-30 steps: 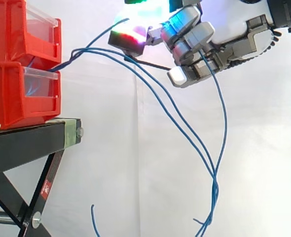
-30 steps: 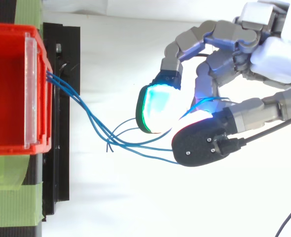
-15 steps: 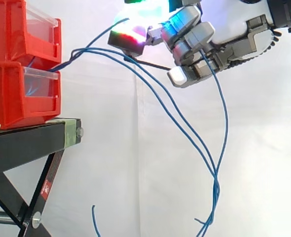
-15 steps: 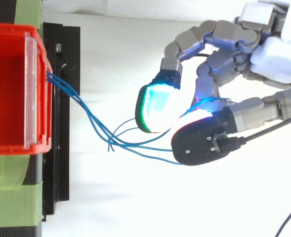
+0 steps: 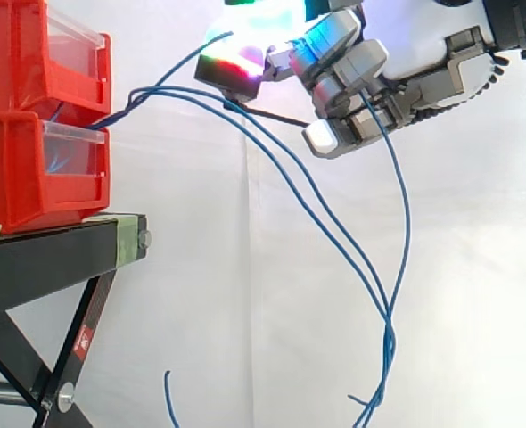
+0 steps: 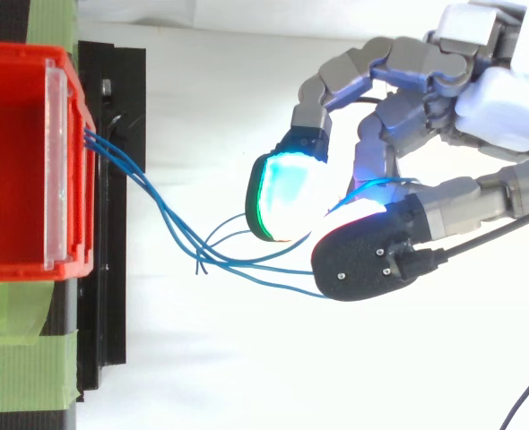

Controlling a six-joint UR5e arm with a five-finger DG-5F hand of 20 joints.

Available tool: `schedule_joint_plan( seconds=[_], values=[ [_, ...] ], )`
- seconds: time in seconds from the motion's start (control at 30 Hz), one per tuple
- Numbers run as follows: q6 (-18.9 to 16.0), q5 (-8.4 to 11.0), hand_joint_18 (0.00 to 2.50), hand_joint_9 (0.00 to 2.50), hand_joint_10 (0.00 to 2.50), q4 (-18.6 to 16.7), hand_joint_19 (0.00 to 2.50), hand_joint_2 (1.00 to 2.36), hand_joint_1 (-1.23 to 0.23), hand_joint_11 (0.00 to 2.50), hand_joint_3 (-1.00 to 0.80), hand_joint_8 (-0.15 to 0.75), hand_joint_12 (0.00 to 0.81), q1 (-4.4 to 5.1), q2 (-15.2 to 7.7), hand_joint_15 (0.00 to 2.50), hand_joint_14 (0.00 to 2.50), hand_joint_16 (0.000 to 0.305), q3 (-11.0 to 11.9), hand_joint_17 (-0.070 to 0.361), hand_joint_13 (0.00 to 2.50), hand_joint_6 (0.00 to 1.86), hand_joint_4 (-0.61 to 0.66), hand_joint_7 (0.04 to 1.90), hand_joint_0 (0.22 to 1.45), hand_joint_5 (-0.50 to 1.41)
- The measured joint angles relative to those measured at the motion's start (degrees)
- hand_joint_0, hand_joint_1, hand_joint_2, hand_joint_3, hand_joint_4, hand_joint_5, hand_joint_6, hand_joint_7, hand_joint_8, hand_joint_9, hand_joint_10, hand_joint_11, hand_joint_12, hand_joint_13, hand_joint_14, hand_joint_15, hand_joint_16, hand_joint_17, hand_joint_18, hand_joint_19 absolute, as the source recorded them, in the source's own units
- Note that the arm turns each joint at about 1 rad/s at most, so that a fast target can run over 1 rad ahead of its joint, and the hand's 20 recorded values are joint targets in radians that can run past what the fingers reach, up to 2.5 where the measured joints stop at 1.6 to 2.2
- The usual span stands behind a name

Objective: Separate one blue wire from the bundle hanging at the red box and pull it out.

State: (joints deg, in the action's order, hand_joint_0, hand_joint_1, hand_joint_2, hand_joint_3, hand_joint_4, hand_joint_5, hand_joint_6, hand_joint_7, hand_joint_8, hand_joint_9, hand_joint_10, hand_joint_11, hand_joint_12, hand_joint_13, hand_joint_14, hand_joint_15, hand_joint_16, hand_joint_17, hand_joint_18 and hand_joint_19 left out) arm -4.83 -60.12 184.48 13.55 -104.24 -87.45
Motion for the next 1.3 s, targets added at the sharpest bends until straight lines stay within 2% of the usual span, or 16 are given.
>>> schedule_joint_plan(
  seconds=[0.6,0.73,1.3],
  values=[
    [0.0,0.0,0.76,0.94,0.73,0.0,0.82,1.01,-0.34,1.5,-0.31,0.315,0.392,0.02,0.0,1.31,1.09,0.055,0.0,0.123,0.67,0.92,0.12,1.03,0.56,-0.15],
    [0.0,0.0,0.73,0.95,0.63,0.0,0.84,1.01,-0.33,1.59,-0.33,0.291,0.362,0.01,0.0,1.42,0.95,0.05,0.0,0.114,0.68,0.92,0.12,1.05,0.56,-0.15],
    [0.0,0.0,0.75,0.98,0.63,0.0,0.84,1.01,-0.27,1.56,-0.42,0.288,0.362,0.0,0.0,1.4,0.96,0.05,0.0,0.112,0.7,0.91,0.13,1.06,0.56,-0.14]
  ],
)
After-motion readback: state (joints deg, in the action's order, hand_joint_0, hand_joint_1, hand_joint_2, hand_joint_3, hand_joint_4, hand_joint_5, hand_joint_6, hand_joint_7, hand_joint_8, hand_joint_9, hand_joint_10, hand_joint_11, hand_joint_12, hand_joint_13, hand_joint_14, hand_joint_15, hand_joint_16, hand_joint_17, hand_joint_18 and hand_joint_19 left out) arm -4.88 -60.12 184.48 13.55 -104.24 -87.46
